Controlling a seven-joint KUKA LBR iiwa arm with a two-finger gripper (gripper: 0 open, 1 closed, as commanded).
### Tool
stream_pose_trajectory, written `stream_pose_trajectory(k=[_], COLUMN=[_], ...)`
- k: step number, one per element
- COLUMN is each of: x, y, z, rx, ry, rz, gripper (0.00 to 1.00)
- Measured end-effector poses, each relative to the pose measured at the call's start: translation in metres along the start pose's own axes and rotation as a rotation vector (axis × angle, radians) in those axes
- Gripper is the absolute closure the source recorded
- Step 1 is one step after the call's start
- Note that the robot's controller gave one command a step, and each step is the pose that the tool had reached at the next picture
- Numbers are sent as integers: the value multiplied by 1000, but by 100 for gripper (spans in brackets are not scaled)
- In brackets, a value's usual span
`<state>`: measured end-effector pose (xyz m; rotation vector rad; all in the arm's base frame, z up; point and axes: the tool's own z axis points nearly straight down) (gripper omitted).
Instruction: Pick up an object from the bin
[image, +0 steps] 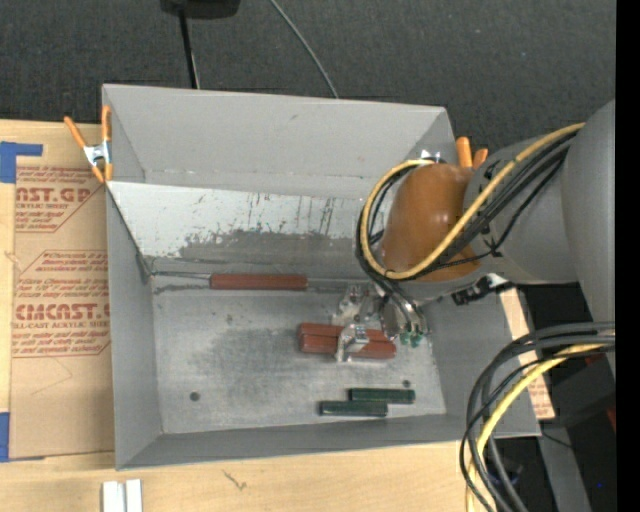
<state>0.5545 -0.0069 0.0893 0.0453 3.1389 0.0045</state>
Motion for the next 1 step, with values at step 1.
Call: stream_pose_trajectory(k=[1], x=[0], y=[0], z=[-9], rx=[1], ry=[0], rz=[0], gripper=[100])
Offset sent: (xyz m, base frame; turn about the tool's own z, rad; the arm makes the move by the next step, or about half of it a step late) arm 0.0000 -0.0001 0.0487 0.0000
